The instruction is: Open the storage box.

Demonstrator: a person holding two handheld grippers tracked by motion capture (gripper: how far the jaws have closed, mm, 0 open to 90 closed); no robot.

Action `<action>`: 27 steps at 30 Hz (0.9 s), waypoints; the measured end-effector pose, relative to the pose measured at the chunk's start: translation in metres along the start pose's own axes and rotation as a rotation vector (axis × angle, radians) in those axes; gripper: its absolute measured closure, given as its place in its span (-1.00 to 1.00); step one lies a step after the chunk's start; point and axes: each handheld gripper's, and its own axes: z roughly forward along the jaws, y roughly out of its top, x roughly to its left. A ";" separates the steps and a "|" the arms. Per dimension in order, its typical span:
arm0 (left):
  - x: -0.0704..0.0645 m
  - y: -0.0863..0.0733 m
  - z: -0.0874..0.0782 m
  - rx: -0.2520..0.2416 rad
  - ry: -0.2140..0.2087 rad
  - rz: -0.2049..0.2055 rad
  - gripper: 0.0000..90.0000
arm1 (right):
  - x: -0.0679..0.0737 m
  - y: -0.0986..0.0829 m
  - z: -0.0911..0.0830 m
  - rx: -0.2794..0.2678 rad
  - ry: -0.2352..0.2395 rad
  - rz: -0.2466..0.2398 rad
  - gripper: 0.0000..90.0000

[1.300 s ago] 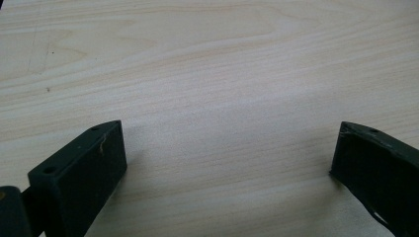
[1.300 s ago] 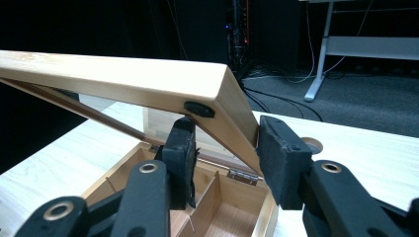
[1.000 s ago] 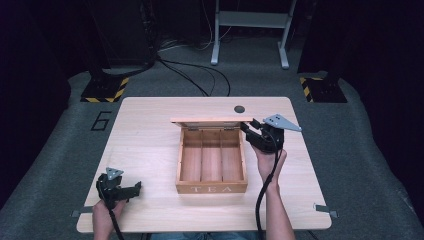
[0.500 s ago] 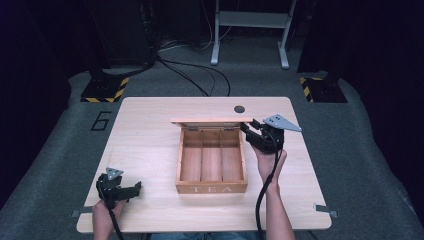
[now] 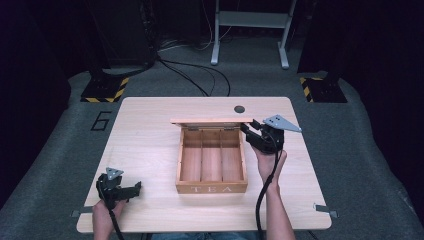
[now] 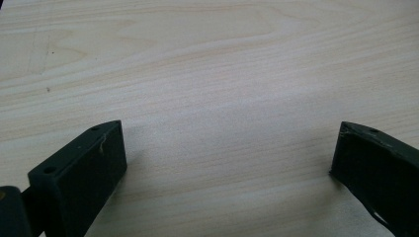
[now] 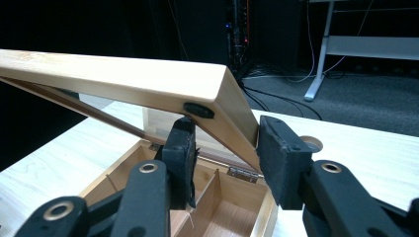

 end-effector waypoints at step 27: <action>0.000 0.000 0.000 0.000 0.000 0.000 -0.99 | 0.000 0.000 0.000 0.001 -0.003 0.001 0.31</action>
